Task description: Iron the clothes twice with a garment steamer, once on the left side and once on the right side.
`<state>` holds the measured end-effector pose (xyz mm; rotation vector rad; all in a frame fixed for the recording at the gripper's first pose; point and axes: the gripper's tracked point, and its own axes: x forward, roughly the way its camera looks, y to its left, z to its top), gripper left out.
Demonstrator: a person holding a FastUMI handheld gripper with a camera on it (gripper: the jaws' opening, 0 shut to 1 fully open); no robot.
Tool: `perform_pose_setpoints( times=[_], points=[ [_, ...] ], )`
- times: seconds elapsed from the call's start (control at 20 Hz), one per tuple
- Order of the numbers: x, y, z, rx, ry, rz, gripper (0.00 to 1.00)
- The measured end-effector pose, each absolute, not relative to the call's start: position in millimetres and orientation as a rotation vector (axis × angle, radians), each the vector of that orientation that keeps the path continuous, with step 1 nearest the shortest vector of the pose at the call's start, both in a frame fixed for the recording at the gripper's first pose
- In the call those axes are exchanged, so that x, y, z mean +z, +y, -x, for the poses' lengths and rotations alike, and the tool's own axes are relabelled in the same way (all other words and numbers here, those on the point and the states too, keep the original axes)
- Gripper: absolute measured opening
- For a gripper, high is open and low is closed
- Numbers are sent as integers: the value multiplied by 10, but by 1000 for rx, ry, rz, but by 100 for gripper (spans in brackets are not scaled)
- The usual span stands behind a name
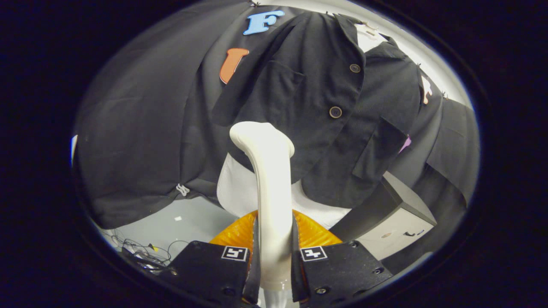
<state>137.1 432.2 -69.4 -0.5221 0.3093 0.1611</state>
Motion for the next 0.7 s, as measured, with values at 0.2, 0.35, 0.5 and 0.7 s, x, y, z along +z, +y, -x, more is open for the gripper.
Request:
perform_pose_setpoints(
  times=[0.2,0.35,0.5,0.7],
  points=[
    [-790,4299,-1391,161,328,535,31],
    [-864,4287,-1420,159,342,545,32],
    [-993,4257,-1472,150,374,551,31],
    [-1078,4238,-1512,165,424,558,31]
  ],
)
